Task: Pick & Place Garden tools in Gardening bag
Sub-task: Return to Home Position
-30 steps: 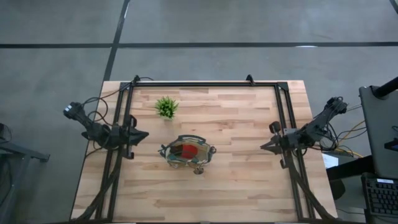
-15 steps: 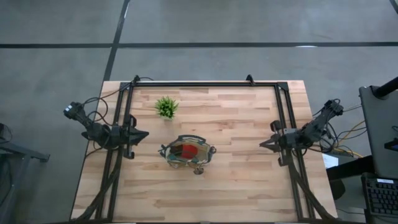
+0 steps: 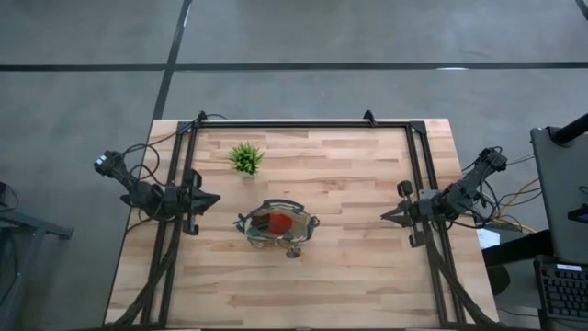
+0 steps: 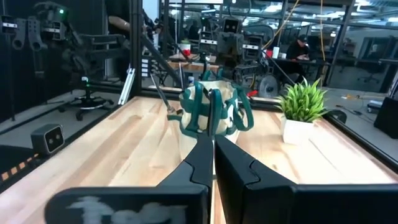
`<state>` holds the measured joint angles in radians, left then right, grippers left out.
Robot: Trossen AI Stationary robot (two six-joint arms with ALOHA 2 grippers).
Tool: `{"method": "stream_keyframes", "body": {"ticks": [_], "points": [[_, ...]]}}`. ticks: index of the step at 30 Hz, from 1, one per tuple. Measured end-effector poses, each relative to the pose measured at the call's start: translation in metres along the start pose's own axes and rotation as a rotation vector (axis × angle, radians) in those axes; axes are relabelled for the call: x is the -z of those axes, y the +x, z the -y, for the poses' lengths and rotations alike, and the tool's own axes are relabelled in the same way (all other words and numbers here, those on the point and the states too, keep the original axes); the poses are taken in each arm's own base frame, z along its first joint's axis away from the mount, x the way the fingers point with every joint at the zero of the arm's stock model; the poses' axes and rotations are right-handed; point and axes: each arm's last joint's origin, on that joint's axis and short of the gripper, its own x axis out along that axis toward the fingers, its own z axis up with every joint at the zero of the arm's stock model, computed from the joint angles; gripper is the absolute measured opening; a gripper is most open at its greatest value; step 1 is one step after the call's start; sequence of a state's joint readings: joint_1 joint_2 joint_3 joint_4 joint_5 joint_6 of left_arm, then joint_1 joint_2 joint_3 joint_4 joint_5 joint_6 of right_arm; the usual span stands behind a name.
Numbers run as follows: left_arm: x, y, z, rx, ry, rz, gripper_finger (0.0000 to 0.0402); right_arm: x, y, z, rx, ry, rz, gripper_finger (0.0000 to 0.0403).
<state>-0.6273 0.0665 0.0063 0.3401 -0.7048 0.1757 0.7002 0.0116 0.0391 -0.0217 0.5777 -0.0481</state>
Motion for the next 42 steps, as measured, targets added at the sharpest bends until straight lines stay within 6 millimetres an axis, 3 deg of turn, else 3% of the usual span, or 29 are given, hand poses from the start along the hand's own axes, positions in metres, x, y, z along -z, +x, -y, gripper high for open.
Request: {"method": "stream_keyframes", "body": {"ticks": [42], "points": [[-0.0001,0.0000,-0.0001,-0.001,-0.001,0.001,0.0014,0.0003,0.0002,-0.0002,-0.001,-0.025,-0.003,0.0008]]}}
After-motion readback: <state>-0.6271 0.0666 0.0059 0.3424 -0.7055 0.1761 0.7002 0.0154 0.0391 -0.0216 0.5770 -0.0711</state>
